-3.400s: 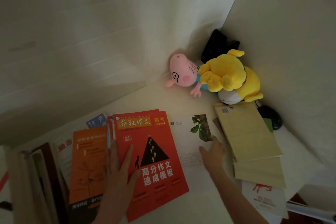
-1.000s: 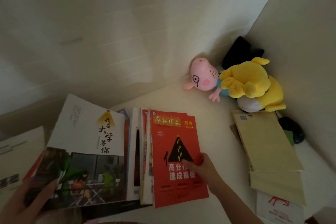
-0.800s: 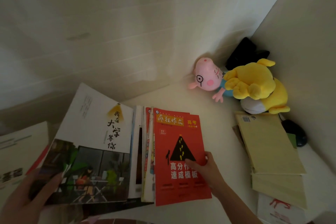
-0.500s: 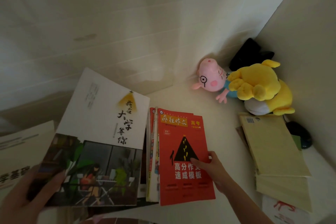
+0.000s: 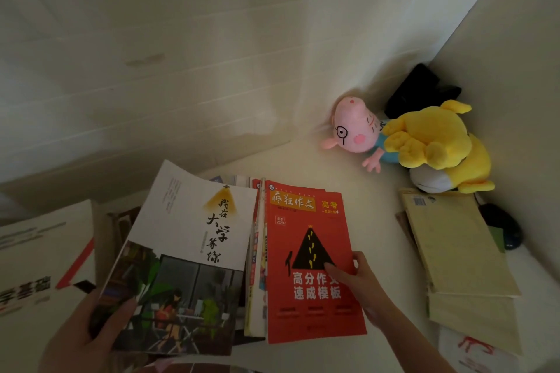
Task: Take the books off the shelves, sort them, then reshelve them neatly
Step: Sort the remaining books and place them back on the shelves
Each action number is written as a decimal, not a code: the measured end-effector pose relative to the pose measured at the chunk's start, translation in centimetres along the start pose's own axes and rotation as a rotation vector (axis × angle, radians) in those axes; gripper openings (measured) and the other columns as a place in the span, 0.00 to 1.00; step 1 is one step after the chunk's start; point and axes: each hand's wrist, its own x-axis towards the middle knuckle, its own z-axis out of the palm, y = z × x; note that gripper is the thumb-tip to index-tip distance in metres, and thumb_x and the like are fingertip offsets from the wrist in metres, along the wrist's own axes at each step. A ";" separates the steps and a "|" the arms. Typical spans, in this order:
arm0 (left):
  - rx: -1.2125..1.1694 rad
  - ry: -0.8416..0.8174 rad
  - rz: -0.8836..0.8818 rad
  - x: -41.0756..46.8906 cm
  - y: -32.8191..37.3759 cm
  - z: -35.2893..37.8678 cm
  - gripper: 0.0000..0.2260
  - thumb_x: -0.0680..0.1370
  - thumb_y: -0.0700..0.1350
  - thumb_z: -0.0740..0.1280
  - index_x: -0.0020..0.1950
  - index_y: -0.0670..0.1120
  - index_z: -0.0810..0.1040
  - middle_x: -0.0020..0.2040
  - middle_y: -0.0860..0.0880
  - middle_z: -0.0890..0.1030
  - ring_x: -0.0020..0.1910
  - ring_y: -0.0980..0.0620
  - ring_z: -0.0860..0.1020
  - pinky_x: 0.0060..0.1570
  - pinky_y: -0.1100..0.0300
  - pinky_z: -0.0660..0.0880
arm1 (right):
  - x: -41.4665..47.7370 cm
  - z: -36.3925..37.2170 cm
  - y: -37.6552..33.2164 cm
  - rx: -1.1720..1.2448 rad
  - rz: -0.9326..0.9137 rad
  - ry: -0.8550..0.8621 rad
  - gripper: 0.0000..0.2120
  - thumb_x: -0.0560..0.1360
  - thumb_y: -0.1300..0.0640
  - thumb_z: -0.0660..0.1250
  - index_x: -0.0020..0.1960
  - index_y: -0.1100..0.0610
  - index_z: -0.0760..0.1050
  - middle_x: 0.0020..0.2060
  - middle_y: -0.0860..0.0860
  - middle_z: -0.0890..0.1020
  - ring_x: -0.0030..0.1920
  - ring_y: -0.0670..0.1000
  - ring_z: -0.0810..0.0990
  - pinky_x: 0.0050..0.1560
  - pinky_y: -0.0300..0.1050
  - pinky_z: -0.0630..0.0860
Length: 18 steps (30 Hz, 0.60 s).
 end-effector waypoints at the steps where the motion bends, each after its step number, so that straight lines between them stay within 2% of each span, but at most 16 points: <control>1: -0.017 0.007 -0.039 -0.3 0.2 -0.3 0.11 0.72 0.35 0.71 0.53 0.44 0.78 0.45 0.40 0.81 0.49 0.39 0.79 0.52 0.51 0.73 | 0.0 -0.2 -0.1 0.000 -0.001 -0.008 0.29 0.67 0.53 0.75 0.62 0.55 0.64 0.51 0.57 0.83 0.43 0.55 0.86 0.43 0.50 0.82; 3: -0.023 0.034 -0.065 -0.4 0.4 -0.6 0.10 0.73 0.31 0.69 0.52 0.40 0.77 0.46 0.38 0.80 0.51 0.36 0.78 0.57 0.45 0.72 | 0.0 -0.3 -0.1 -0.006 -0.006 -0.013 0.31 0.63 0.51 0.75 0.61 0.55 0.65 0.50 0.57 0.83 0.44 0.56 0.86 0.45 0.51 0.82; 5: -0.048 0.032 -0.068 -0.8 1.0 -0.3 0.10 0.72 0.32 0.71 0.52 0.41 0.76 0.48 0.38 0.80 0.53 0.36 0.77 0.60 0.39 0.70 | 0.0 -0.3 0.2 -0.019 -0.017 0.013 0.31 0.64 0.52 0.76 0.61 0.56 0.66 0.50 0.57 0.83 0.43 0.55 0.86 0.43 0.50 0.82; 6: -0.059 0.036 -0.060 -1.1 1.5 0.0 0.11 0.72 0.35 0.73 0.51 0.43 0.76 0.48 0.39 0.80 0.53 0.37 0.78 0.60 0.40 0.70 | -0.1 -0.2 0.3 -0.030 -0.031 0.039 0.29 0.66 0.54 0.76 0.61 0.56 0.66 0.50 0.57 0.83 0.42 0.55 0.86 0.41 0.48 0.81; 8: -0.060 0.057 -0.024 -1.7 2.5 0.6 0.11 0.72 0.39 0.74 0.50 0.45 0.76 0.47 0.41 0.80 0.49 0.41 0.77 0.56 0.47 0.71 | -0.1 -0.4 0.6 -0.063 -0.075 0.104 0.26 0.69 0.57 0.75 0.61 0.57 0.66 0.48 0.56 0.83 0.40 0.53 0.86 0.36 0.43 0.80; 10: -0.054 0.066 -0.004 -2.3 3.5 1.1 0.10 0.72 0.38 0.72 0.50 0.47 0.75 0.44 0.42 0.78 0.44 0.46 0.74 0.46 0.58 0.68 | -0.1 -1.1 0.7 -0.092 -0.105 0.157 0.24 0.70 0.59 0.75 0.60 0.58 0.67 0.46 0.55 0.84 0.37 0.52 0.85 0.33 0.40 0.79; 12: -0.069 0.057 0.015 -3.0 4.7 1.3 0.10 0.73 0.38 0.71 0.46 0.51 0.75 0.40 0.44 0.78 0.39 0.48 0.72 0.35 0.63 0.66 | 0.0 -2.2 0.9 -0.097 -0.105 0.206 0.24 0.70 0.60 0.75 0.60 0.59 0.67 0.45 0.56 0.84 0.37 0.54 0.85 0.34 0.43 0.79; 13: -0.076 0.042 0.026 -3.1 5.1 1.4 0.11 0.73 0.38 0.71 0.44 0.54 0.74 0.38 0.45 0.78 0.38 0.48 0.72 0.35 0.63 0.68 | 0.0 -2.8 0.9 -0.099 -0.101 0.230 0.24 0.70 0.61 0.75 0.60 0.59 0.67 0.45 0.56 0.83 0.38 0.55 0.85 0.34 0.44 0.78; 15: -0.084 0.006 0.007 -3.4 6.1 1.5 0.15 0.73 0.39 0.71 0.41 0.59 0.72 0.38 0.46 0.78 0.39 0.47 0.72 0.39 0.56 0.67 | -0.1 -3.9 1.0 -0.124 -0.099 0.284 0.24 0.70 0.61 0.75 0.60 0.60 0.67 0.44 0.55 0.82 0.39 0.55 0.84 0.35 0.45 0.77; 17: -0.091 -0.002 -0.010 -3.6 6.5 1.5 0.14 0.72 0.42 0.72 0.38 0.60 0.73 0.39 0.46 0.77 0.41 0.46 0.73 0.44 0.55 0.65 | -0.1 -5.3 1.4 -0.167 -0.102 0.346 0.24 0.70 0.62 0.75 0.60 0.61 0.67 0.43 0.54 0.81 0.38 0.53 0.82 0.34 0.44 0.75; 18: -0.092 -0.004 -0.021 -3.7 6.8 1.5 0.13 0.72 0.43 0.72 0.40 0.61 0.74 0.39 0.46 0.78 0.43 0.46 0.74 0.45 0.55 0.65 | -0.1 -6.0 1.5 -0.183 -0.101 0.375 0.24 0.70 0.64 0.75 0.61 0.62 0.67 0.45 0.57 0.81 0.39 0.54 0.81 0.36 0.45 0.75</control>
